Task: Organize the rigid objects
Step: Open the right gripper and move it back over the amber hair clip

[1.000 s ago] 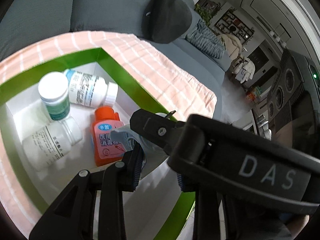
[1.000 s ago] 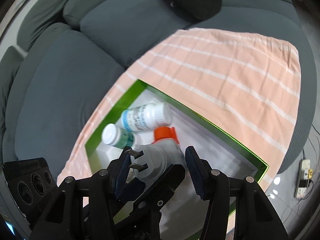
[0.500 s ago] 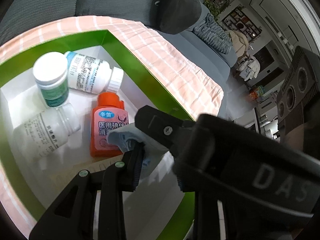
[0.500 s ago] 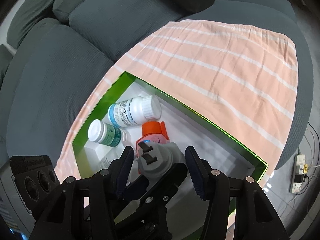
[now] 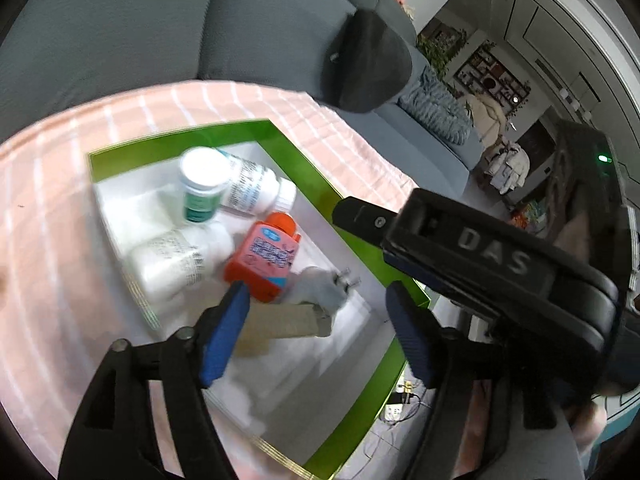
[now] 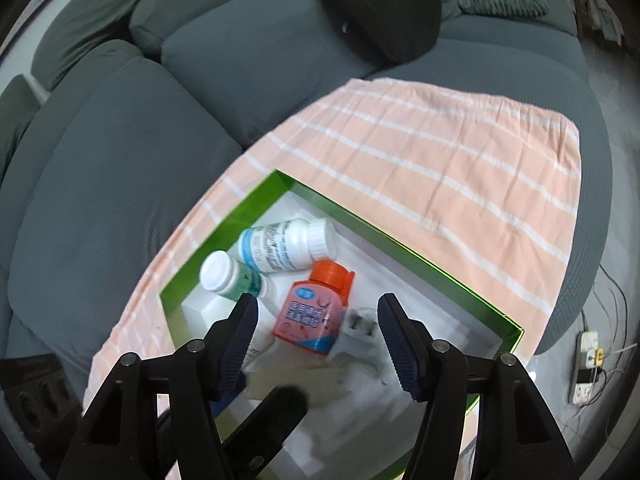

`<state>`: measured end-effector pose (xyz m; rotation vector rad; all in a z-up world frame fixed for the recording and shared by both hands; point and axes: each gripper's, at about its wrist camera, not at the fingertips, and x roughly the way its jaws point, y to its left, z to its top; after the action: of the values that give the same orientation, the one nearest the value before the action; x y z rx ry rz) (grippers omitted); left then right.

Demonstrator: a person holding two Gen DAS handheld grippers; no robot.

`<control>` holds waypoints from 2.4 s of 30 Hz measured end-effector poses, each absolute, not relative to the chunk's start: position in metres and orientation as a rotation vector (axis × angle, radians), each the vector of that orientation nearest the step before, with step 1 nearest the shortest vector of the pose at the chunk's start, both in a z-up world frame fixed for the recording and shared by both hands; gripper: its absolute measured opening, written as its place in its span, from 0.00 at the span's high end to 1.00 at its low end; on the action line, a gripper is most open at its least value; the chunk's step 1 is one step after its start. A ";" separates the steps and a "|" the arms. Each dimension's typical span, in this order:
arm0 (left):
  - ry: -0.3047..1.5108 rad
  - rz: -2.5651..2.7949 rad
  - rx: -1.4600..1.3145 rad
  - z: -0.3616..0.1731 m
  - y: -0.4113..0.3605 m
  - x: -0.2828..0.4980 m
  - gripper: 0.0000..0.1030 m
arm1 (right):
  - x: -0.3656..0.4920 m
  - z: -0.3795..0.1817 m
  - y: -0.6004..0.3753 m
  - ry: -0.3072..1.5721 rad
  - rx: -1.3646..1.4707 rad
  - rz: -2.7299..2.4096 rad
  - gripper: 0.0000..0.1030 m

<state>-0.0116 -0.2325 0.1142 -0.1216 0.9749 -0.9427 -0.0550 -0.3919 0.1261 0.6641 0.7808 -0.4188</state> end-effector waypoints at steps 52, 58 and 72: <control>0.863 -0.122 -0.291 0.122 0.050 -0.046 0.01 | 0.026 0.128 -0.162 0.899 0.264 0.115 0.00; 0.843 -0.050 -0.358 0.124 0.072 -0.051 0.01 | 0.042 0.123 -0.138 0.911 0.172 0.125 0.00; 0.864 -0.017 -0.422 0.121 0.091 -0.048 0.01 | 0.116 0.086 -0.094 0.993 0.029 0.128 0.01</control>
<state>-0.0480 0.0912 0.1212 -0.4215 0.8636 -0.0170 0.1156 -0.0943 0.0857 0.0289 0.9928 0.1279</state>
